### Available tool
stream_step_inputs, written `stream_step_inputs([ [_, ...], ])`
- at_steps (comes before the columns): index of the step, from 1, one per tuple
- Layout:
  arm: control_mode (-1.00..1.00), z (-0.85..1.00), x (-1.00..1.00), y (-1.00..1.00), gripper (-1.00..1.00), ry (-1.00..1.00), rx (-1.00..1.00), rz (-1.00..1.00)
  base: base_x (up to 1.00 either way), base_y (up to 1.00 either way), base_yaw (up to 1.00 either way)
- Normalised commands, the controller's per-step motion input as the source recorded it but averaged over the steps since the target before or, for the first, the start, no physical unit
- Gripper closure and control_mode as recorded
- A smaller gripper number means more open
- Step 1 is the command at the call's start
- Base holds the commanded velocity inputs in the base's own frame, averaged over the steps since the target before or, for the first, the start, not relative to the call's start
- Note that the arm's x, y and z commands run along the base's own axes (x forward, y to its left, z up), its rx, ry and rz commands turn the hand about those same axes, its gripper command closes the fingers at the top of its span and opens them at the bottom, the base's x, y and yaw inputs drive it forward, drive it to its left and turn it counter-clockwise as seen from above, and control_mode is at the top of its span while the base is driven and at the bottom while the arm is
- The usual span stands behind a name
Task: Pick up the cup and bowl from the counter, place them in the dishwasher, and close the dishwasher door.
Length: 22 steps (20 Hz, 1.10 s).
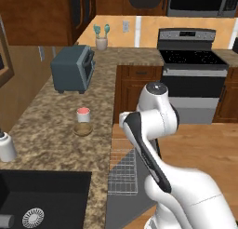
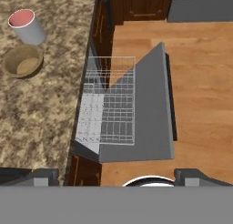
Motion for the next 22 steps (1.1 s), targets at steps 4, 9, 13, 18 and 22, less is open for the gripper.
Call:
stream_step_inputs([
  [4,-1.00,-0.01,0.11,0.27,-1.00,0.00,0.10,0.00,0.00,0.00,0.00],
  [9,-1.00,-0.08,0.22,0.33,-1.00,0.00,0.14,0.01,0.00,0.00,0.00],
  [13,-1.00,-0.21,0.31,0.41,-1.00,0.00,0.15,0.05,0.00,0.00,0.00],
  [18,-1.00,-0.21,0.37,0.39,-1.00,0.00,0.12,0.05,0.00,0.00,0.00],
  [22,-1.00,-0.20,0.36,0.44,-1.00,0.00,0.00,0.00,0.00,0.00,0.00],
])
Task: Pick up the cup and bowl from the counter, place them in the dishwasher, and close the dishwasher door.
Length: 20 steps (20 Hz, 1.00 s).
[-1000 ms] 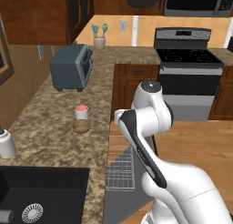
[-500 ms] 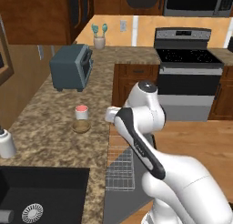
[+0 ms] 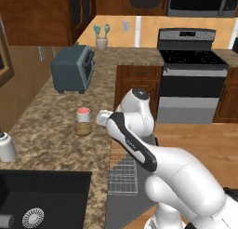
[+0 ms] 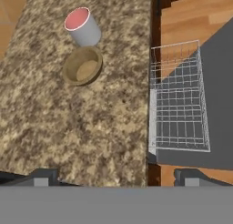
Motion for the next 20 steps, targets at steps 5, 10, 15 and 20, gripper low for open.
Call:
stream_step_inputs([
  [5,-1.00,-0.14,0.43,0.46,-1.00,0.03,0.00,0.00,0.00,0.00,0.00],
  [10,-1.00,-0.13,0.43,0.28,-1.00,0.02,0.00,0.00,0.00,0.00,0.00],
  [15,-1.00,-0.13,0.39,0.09,-1.00,0.01,0.00,0.00,0.00,0.00,0.00],
  [20,-1.00,-0.20,0.36,0.00,-1.00,0.00,0.00,0.00,0.00,0.00,0.00],
])
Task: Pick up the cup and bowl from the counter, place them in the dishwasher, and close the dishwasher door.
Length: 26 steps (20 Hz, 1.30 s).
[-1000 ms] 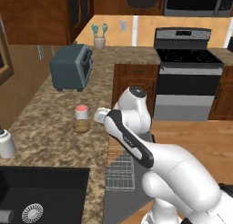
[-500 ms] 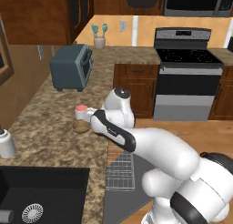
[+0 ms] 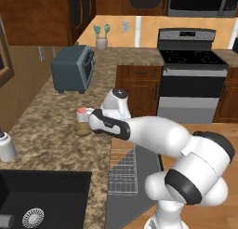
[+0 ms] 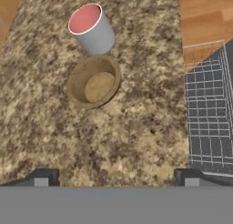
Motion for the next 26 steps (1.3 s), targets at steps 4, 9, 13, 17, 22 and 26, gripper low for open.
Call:
stream_step_inputs([
  [4,-1.00,-0.28,0.35,0.03,-1.00,0.00,0.00,0.00,0.00,0.00,0.00],
  [9,-1.00,-0.29,0.33,0.06,-1.00,0.00,0.00,0.00,0.00,0.00,0.00],
  [13,-1.00,-0.31,0.32,0.09,-1.00,0.00,0.00,0.00,0.00,0.00,0.00],
  [17,-1.00,-0.21,0.31,0.16,-1.00,0.03,0.00,-0.01,0.00,0.00,0.00],
  [22,-1.00,-0.21,0.34,0.20,-1.00,0.03,0.00,-0.02,0.00,0.00,0.00],
  [26,-1.00,-0.20,0.34,0.22,-1.00,0.02,0.00,-0.03,0.00,0.00,0.00],
])
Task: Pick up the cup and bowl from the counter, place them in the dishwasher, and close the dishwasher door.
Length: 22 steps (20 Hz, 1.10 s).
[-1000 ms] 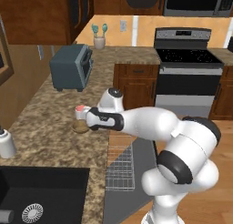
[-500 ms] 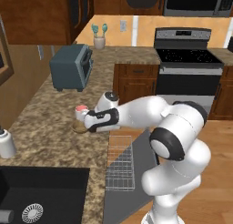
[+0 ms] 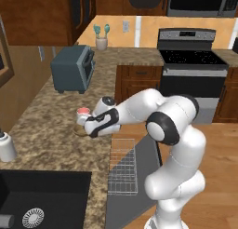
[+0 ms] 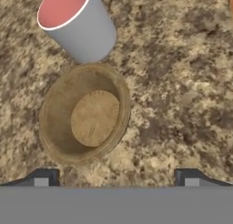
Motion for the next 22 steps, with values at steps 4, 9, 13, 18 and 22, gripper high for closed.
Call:
stream_step_inputs([
  [4,-1.00,-0.21,0.36,0.24,-1.00,0.01,0.00,-0.03,0.00,0.00,0.00],
  [9,-1.00,-0.21,0.36,0.17,-1.00,0.02,0.00,-0.04,0.00,0.00,0.00],
  [13,-1.00,-0.23,0.36,0.06,-1.00,0.02,0.00,-0.04,0.00,0.00,0.00],
  [18,-1.00,-0.27,0.29,0.01,1.00,0.02,0.00,-0.05,0.00,0.00,0.00],
  [22,-1.00,-0.26,0.27,0.04,1.00,0.02,0.00,-0.04,0.00,0.00,0.00],
])
